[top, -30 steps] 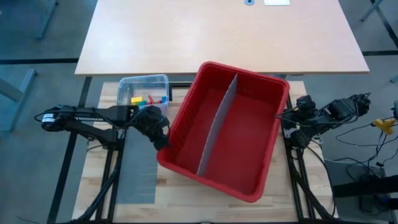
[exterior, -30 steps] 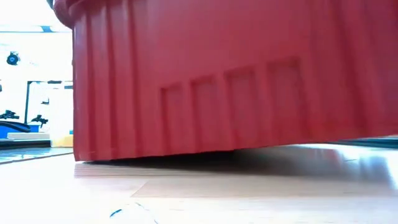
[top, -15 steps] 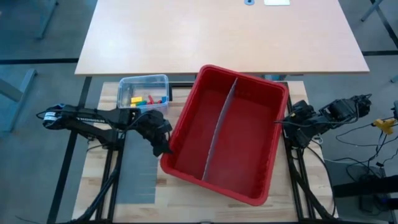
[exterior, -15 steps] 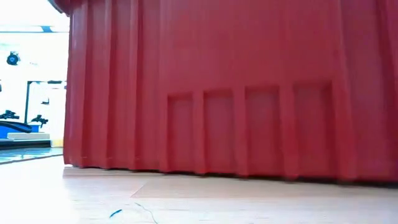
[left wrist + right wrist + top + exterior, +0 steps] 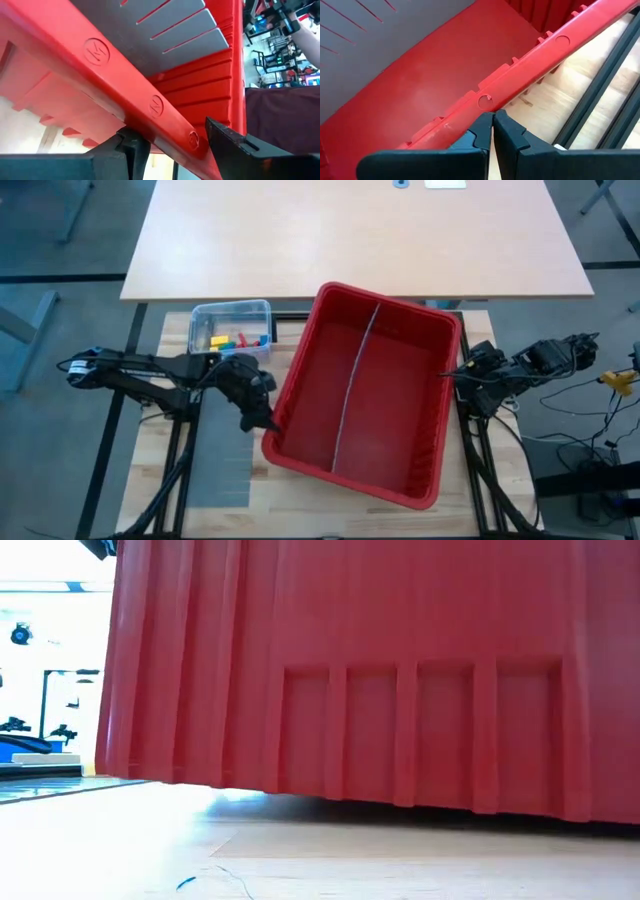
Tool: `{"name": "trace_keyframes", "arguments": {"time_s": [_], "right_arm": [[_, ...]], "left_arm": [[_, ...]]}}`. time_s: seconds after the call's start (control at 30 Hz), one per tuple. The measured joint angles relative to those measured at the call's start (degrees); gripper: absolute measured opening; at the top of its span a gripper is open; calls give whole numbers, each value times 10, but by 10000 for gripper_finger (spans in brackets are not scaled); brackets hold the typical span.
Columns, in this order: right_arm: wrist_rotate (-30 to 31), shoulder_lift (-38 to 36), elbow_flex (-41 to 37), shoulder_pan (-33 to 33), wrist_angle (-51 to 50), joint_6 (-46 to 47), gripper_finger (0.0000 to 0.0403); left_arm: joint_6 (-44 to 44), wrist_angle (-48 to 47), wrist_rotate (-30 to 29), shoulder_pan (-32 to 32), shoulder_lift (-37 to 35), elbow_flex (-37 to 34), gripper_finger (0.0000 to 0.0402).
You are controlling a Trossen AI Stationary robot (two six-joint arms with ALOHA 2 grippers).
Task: Sort blocks
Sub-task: Insert the bin divider into the red bin
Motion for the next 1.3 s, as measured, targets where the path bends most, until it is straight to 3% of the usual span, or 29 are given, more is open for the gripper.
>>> {"name": "trace_keyframes", "arguments": {"time_s": [0.33, 0.73, 1.3], "right_arm": [[2, 0, -1, 0, -2, 11, 0], [1, 0, -1, 0, -7, 11, 0], [2, -1, -2, 0, -3, 11, 0]], "left_arm": [[19, 6, 23, -1, 15, -1, 169], [46, 15, 4, 0, 13, -2, 253], [45, 12, 13, 0, 16, -3, 304]]}}
